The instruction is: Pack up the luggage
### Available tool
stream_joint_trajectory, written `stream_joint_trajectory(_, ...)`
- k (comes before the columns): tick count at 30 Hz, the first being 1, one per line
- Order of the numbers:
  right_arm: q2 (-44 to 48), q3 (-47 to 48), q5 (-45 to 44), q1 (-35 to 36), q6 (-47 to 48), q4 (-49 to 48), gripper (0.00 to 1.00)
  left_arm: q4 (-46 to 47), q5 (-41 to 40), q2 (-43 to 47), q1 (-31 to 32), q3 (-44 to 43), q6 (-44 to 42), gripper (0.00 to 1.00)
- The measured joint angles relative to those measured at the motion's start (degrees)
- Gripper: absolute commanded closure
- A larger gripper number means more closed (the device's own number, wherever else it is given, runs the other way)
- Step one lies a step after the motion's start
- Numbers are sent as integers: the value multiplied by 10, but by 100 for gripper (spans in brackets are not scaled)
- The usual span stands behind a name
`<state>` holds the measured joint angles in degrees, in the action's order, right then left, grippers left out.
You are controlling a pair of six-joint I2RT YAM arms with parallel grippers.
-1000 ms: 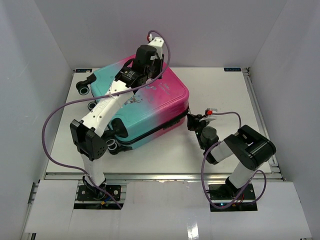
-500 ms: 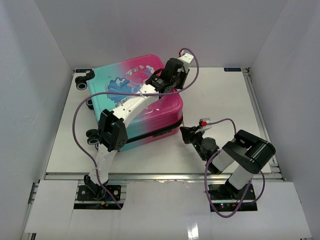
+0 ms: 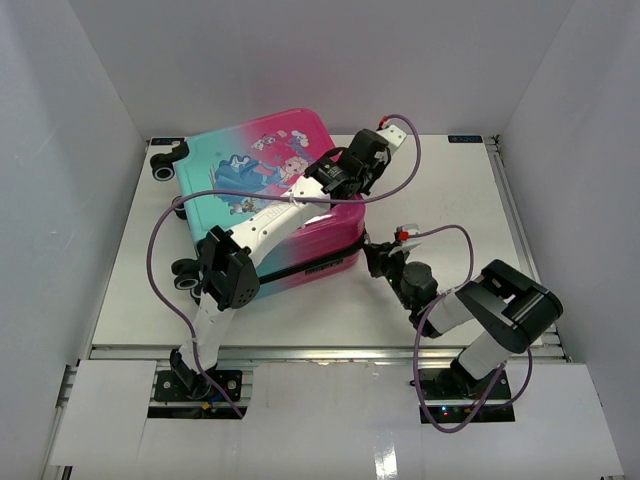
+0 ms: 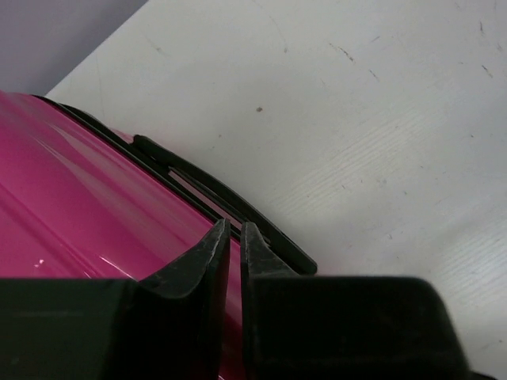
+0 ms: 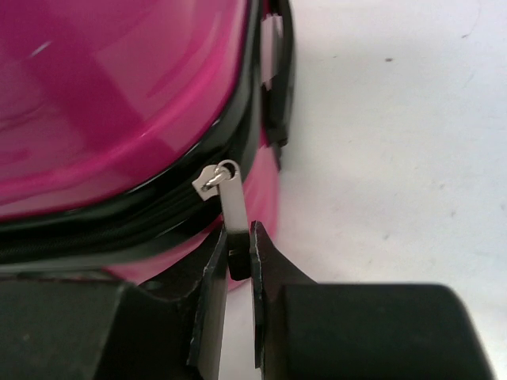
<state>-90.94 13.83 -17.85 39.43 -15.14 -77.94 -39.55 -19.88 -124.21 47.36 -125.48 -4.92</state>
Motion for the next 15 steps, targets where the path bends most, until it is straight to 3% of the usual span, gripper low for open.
stream_joint_trajectory(12,-45,146,197,-126,10,142,92,122,-21,116,3,176,65,89)
stream_joint_trajectory(15,-66,177,241,-142,8,155,92,156,-31,131,-3,206,79,99)
